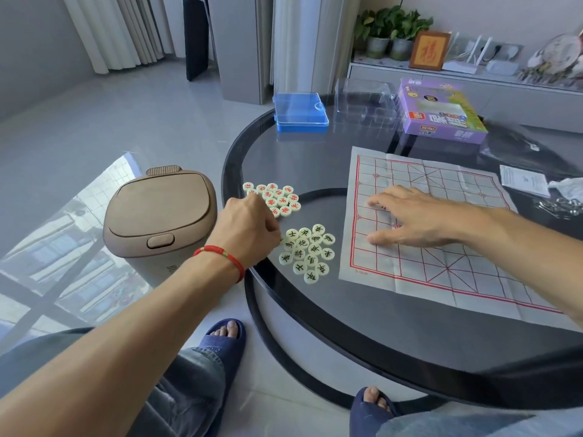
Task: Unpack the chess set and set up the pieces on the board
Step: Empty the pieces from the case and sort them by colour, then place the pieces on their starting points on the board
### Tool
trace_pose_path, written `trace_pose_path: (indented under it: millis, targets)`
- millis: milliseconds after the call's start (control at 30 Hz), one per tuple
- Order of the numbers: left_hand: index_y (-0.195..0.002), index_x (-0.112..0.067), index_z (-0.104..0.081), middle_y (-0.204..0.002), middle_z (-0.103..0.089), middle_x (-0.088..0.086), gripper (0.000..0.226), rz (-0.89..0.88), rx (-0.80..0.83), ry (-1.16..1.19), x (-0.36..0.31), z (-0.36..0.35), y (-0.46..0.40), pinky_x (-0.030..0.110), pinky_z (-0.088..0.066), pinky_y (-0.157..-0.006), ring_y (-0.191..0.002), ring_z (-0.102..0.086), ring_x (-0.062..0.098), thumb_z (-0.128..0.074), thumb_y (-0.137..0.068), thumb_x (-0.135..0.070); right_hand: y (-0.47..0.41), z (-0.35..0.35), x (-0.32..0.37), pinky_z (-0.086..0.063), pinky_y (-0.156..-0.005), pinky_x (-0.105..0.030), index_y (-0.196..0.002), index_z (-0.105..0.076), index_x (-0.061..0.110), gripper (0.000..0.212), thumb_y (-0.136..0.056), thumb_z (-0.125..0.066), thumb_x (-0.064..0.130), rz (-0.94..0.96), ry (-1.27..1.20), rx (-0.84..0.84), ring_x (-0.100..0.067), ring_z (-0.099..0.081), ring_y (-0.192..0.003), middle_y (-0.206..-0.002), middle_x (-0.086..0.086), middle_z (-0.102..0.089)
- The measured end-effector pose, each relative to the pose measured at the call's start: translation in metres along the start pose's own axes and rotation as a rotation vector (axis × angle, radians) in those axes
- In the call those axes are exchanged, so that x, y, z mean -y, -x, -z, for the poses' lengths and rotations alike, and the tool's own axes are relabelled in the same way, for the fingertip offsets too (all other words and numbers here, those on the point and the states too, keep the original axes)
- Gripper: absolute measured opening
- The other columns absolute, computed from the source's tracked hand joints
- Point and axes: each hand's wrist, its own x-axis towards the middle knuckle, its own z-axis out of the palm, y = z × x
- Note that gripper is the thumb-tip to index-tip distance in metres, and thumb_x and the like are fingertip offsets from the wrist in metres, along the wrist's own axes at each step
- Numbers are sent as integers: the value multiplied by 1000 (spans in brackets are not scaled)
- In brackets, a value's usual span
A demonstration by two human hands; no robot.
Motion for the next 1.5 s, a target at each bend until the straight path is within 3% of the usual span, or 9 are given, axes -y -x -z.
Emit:
trace_pose_path:
  millis: [200,333,467,567,633,733,1133,1300,1500]
  targets:
    - [-66,-10,-76,-62,-69,-1,20,24,-18,16,-2,-3,2,31,-56,-57,-59,-62,14,-63,-79,-3,6,-12,-5,-36,-116,-50,-159,-20,27,85,-92,-46,72,5,27,-59,-22,-30,-144,-161,0,-24]
    - [-51,-9,-58,-49,-52,-1,27,77,-19,24,-5,-3,2,26,-43,-48,-49,-47,14,-54,-77,-5,17,-12,-5,-31,-118,-51,-159,-21,24,80,-95,-40,70,16,5,-176,-23,-28,-146,-160,0,-26]
    - [-74,-14,-75,-78,-70,6,21,77,-31,23,-18,1,-1,29,-50,-65,-74,-64,28,-56,-79,-10,40,-2,9,-36,-115,-43,-147,-46,27,57,-99,-52,56,98,-32,-284,-18,-43,-136,-147,4,-48]
    - [-91,-19,-78,-89,-72,7,24,69,-101,48,-26,3,-3,32,-52,-74,-88,-65,32,-57,-81,-14,42,-4,39,-49,-101,-40,-126,-65,27,30,-98,-64,37,193,-182,-449,-11,-59,-108,-116,8,-67]
    - [-98,-23,-78,-95,-74,7,29,76,-132,58,-27,3,-2,33,-52,-76,-93,-64,32,-56,-80,-15,35,-4,62,-54,-90,-35,-119,-71,26,23,-96,-69,27,215,-262,-475,-7,-61,-92,-100,10,-69]
    - [-104,-25,-77,-100,-74,6,32,85,-157,69,-25,3,0,33,-52,-76,-93,-65,29,-57,-81,-16,21,-4,86,-51,-81,-26,-121,-70,28,29,-92,-75,26,175,-347,-384,-3,-60,-87,-94,17,-63]
    - [-104,-27,-75,-101,-75,2,29,98,-192,36,6,8,-2,40,-57,-82,-95,-66,27,-59,-80,-23,-4,-3,85,-48,-83,-29,-128,-62,25,33,-96,-69,28,183,-202,-293,-13,-60,-100,-107,7,-64]
    - [-107,-26,-74,-105,-73,2,28,92,-202,1,10,2,-12,40,-55,-83,-100,-64,28,-63,-81,-25,-32,8,90,-48,-84,-33,-120,-70,29,23,-98,-64,28,208,-257,-469,-14,-60,-99,-106,7,-66]
    - [-106,-27,-73,-106,-72,3,30,79,-223,-39,21,-9,-24,39,-49,-87,-102,-60,29,-61,-79,-27,-63,3,100,-40,-80,-25,-116,-77,27,25,-92,-74,34,233,-308,-515,-14,-65,-101,-113,6,-73]
